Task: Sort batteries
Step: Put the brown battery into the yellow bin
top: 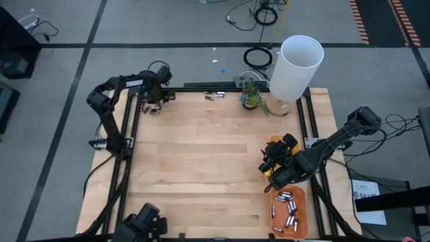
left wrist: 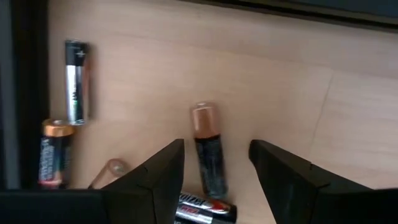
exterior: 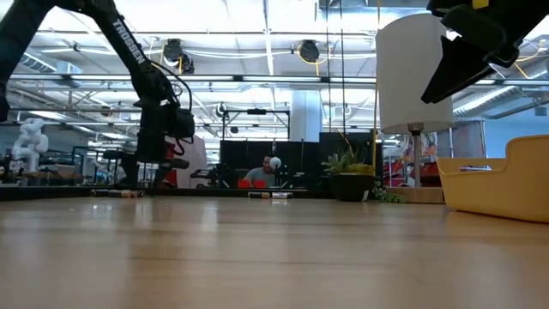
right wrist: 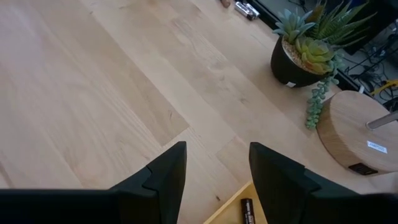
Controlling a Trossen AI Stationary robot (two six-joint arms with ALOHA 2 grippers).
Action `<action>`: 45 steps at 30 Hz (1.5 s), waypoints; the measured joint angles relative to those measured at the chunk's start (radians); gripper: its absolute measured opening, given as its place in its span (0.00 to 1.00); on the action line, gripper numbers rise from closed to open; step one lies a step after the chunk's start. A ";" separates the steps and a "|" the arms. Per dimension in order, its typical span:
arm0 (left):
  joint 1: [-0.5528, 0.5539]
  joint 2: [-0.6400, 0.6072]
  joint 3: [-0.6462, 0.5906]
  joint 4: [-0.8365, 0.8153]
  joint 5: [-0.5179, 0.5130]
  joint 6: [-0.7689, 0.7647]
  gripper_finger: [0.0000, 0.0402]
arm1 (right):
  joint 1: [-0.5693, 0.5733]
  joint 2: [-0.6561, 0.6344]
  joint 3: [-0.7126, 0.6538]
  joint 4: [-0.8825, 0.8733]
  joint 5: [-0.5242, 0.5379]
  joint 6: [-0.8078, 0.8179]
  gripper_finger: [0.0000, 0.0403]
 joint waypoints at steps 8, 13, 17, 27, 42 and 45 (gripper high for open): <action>0.003 0.017 0.002 0.029 0.077 0.025 0.45 | 0.000 0.000 0.000 0.002 0.003 -0.003 0.41; 0.003 0.018 0.003 0.034 0.095 0.082 0.33 | 0.000 0.000 0.000 0.006 0.004 -0.003 0.41; 0.001 0.019 0.004 0.034 0.096 0.128 0.18 | 0.000 0.000 0.000 0.006 0.005 -0.003 0.41; -0.010 -0.042 0.021 0.015 0.155 0.212 0.12 | 0.000 0.000 0.000 0.006 0.005 -0.007 0.41; -0.413 -0.160 0.025 0.147 0.609 0.399 0.12 | -0.001 0.001 0.000 0.006 0.004 -0.007 0.41; -0.569 -0.160 0.025 0.281 0.693 0.499 0.12 | -0.001 0.001 0.000 0.007 0.004 -0.003 0.41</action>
